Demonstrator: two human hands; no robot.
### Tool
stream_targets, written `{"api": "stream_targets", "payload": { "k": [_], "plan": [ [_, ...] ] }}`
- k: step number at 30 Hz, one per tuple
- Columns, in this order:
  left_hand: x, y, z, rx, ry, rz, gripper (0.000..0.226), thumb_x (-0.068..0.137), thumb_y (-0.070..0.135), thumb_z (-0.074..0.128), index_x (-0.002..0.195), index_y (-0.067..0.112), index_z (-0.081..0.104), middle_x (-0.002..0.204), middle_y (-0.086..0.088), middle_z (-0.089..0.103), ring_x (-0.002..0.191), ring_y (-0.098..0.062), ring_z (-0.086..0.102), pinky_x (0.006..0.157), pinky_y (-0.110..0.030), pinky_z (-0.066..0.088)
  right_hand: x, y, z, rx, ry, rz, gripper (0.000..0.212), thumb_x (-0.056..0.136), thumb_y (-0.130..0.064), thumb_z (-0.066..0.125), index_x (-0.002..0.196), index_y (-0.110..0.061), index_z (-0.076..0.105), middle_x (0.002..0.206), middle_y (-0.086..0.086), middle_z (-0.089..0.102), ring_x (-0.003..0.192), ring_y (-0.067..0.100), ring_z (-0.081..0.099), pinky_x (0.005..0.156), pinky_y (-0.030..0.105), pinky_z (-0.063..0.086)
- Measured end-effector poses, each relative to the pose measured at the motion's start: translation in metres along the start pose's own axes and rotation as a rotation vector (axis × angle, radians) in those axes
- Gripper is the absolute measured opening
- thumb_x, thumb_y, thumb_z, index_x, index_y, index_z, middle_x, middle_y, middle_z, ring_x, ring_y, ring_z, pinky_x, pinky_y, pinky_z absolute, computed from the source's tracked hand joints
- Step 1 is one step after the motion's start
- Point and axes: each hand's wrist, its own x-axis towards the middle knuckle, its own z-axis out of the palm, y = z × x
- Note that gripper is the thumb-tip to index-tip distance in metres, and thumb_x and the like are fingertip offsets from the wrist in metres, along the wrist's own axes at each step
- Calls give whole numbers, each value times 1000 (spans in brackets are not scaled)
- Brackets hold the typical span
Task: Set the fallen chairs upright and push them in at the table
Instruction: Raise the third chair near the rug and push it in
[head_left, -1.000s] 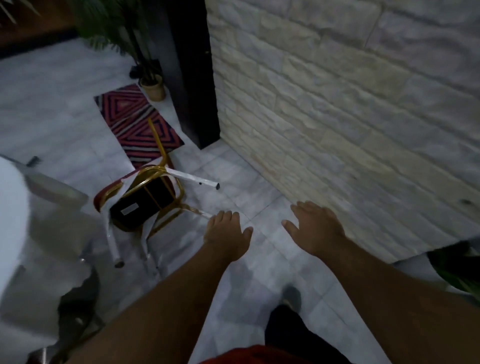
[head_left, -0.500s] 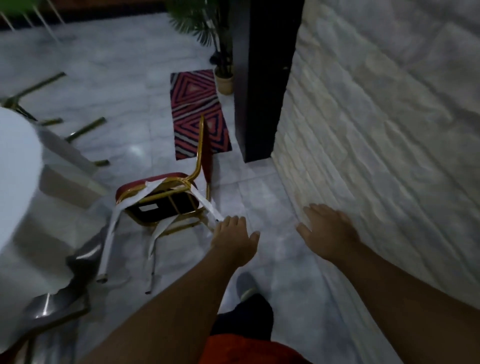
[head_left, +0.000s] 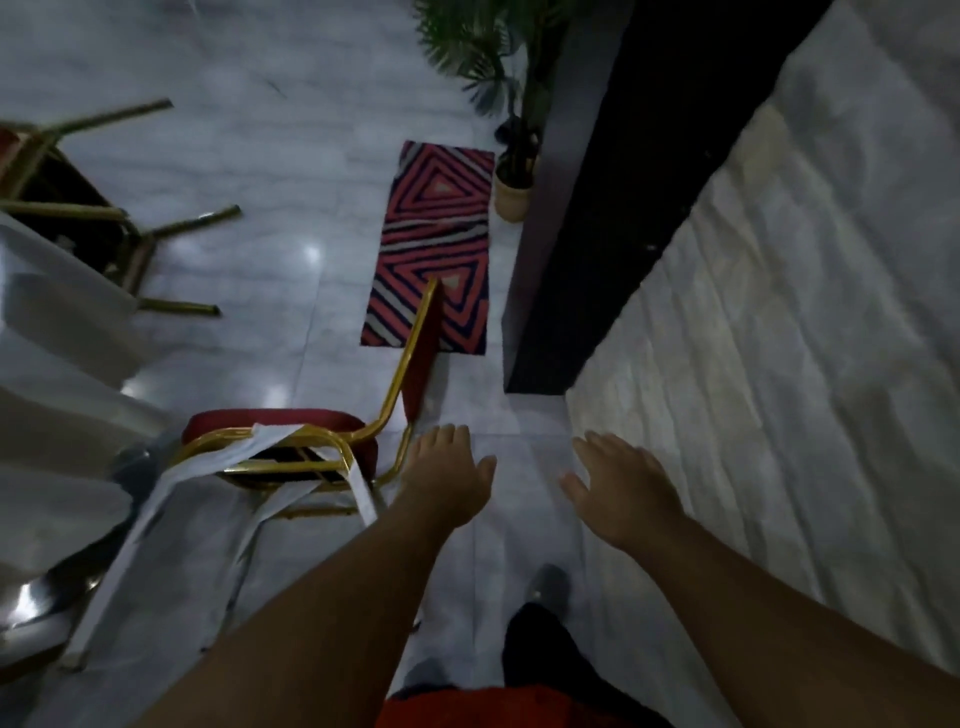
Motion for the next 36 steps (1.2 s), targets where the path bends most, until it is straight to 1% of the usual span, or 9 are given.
{"api": "stream_targets", "payload": {
  "k": [5,9,11,15,17,22,26,31,36],
  "plan": [
    [62,8,-25,-47,44,-176,61,102,53,38,146,10,41,151,-13,46,142,-29,38,119,-43,30,98,15,-40,-115,-14,-116,64,104,-53,28,158,-19,22,167,2,21,152,19,18,124,40,12],
    [107,16,-46,-159,96,-285,65,103,54,36,150,9,37,155,-13,42,147,-30,34,121,-43,27,174,-4,-74,-191,-94,-247,66,104,-54,27,160,-20,18,169,1,13,155,19,8,125,44,9],
    [130,10,-55,-204,99,-331,65,103,53,35,151,9,36,156,-13,41,148,-31,32,122,-44,26,209,-23,-85,-210,-96,-305,66,103,-55,29,159,-21,21,168,0,16,156,19,8,126,45,9],
    [187,-26,-69,-264,100,-428,57,101,53,38,140,12,45,145,-12,50,137,-30,43,116,-44,34,282,-65,-102,-234,-98,-397,61,103,-54,34,154,-22,31,163,-1,30,151,18,21,123,40,16],
    [219,-48,-76,-281,68,-456,58,101,54,37,140,12,45,144,-12,51,135,-29,44,115,-44,36,324,-84,-114,-250,-116,-415,55,103,-50,36,151,-23,35,158,-1,36,147,19,27,120,38,19],
    [298,-98,-92,-308,27,-500,60,101,53,40,145,12,41,149,-11,46,138,-29,40,118,-42,31,421,-126,-124,-290,-161,-446,57,102,-51,39,151,-23,36,162,0,31,150,20,24,123,40,18],
    [366,-127,-85,-433,12,-577,58,101,50,44,143,11,40,149,-12,46,138,-30,40,118,-43,32,506,-150,-112,-351,-213,-502,63,100,-53,43,156,-26,29,165,1,26,152,20,20,124,42,18],
    [448,-148,-34,-495,-21,-624,63,95,50,56,143,13,40,146,-8,46,136,-28,41,115,-40,34,622,-182,-58,-436,-304,-616,80,97,-57,51,160,-26,13,169,2,9,155,23,10,125,46,15],
    [517,-156,31,-584,-10,-708,60,89,49,63,136,17,44,139,-7,54,129,-27,49,110,-41,40,723,-184,8,-447,-421,-705,94,89,-52,69,160,-26,15,169,5,10,155,24,11,125,47,14]
  ]
}}
